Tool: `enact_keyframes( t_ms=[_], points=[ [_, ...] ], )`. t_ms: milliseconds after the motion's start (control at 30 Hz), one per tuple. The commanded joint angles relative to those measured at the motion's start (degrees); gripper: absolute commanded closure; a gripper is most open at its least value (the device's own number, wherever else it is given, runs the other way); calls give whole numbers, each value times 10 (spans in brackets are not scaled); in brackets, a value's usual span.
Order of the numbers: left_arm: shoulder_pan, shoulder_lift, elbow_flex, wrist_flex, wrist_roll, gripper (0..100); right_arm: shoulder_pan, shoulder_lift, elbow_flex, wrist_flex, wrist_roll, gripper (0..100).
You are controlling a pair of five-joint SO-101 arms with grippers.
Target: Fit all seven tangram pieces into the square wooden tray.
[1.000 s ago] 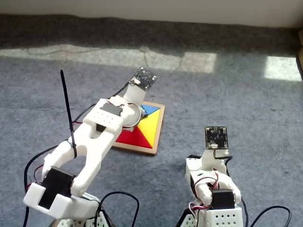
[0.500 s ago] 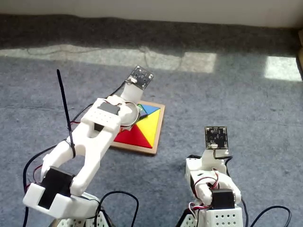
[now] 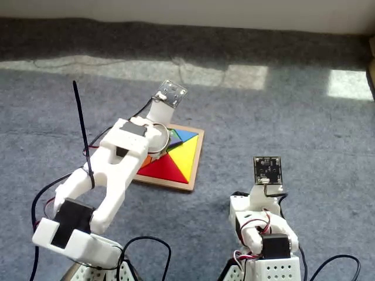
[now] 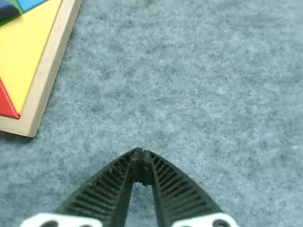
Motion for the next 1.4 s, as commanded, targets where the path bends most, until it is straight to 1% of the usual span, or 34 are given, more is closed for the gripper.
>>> enact_keyframes(
  t_ms=[0,133,567,767,867,1000,1167,1367],
  points=[
    [-7,34,-69,51,8,916,7,-10,77,4,-1,992],
    [-13,63,-96,62,9,916,7,-10,77,4,-1,992],
    [-56,63,-98,62,9,916,7,-10,77,4,-1,992],
    [-61,57,-97,62,10,916,7,-10,77,4,-1,992],
    [-59,27,-80,62,10,920,7,-10,77,4,-1,992],
    [-58,-36,-36,60,9,979,7,-10,77,4,-1,992],
    [-55,-95,14,59,9,957,7,-10,77,4,-1,992],
    [-4,-102,26,58,8,950,7,-10,77,4,-1,992]
  ],
)
